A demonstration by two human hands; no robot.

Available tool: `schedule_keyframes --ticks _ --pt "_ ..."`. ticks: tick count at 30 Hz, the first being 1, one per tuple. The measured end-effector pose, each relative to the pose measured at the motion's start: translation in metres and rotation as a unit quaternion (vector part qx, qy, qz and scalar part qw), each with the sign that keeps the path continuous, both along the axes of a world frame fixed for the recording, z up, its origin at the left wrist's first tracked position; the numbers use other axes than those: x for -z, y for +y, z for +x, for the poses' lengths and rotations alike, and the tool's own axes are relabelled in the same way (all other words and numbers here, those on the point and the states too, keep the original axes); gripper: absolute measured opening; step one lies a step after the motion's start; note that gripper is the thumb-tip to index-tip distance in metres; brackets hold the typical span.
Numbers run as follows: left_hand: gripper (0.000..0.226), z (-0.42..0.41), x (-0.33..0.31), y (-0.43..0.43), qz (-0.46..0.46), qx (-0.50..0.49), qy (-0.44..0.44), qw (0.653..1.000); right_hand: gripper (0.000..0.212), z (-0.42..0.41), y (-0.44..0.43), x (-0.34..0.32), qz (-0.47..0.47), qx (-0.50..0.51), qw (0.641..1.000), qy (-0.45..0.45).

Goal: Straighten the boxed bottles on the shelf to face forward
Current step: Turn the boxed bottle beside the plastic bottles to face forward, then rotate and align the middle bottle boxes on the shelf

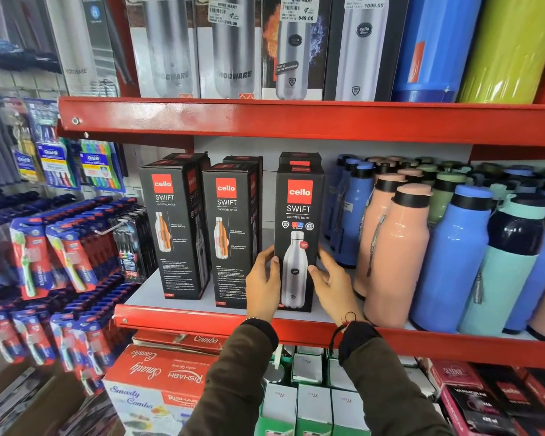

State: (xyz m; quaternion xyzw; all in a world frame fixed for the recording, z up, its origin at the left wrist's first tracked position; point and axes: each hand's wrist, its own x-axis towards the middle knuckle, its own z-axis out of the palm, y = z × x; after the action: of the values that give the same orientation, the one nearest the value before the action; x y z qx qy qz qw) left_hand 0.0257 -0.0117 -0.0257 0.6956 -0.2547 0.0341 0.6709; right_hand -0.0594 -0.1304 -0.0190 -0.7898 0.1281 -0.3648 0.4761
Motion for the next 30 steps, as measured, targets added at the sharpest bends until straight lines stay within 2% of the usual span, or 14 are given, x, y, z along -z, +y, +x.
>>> schedule_keyframes --ticks 12,16,21,24,27,30 --pt "0.034 -0.004 -0.005 0.005 -0.003 0.016 0.008 1.0 0.049 0.001 0.008 0.001 0.009 0.054 0.998 -0.008" --pt "0.034 -0.009 -0.004 0.011 -0.027 0.01 -0.021 0.999 0.044 -0.001 0.015 0.002 0.028 0.114 0.991 -0.07" --pt "0.03 -0.007 -0.013 0.029 -0.075 -0.012 -0.069 0.995 0.039 0.0 0.035 -0.005 0.0 0.203 0.968 -0.148" --pt "0.03 -0.001 -0.023 0.041 -0.105 -0.023 -0.121 0.987 0.032 0.007 0.054 -0.011 -0.023 0.2 0.965 -0.166" --pt "0.032 0.01 -0.03 0.053 -0.126 -0.079 -0.177 0.973 0.025 0.018 0.077 -0.017 -0.034 0.176 0.968 -0.174" --pt "0.038 0.027 -0.029 0.065 -0.148 -0.128 -0.168 0.966 0.023 0.032 0.096 -0.02 -0.036 0.149 0.977 -0.152"
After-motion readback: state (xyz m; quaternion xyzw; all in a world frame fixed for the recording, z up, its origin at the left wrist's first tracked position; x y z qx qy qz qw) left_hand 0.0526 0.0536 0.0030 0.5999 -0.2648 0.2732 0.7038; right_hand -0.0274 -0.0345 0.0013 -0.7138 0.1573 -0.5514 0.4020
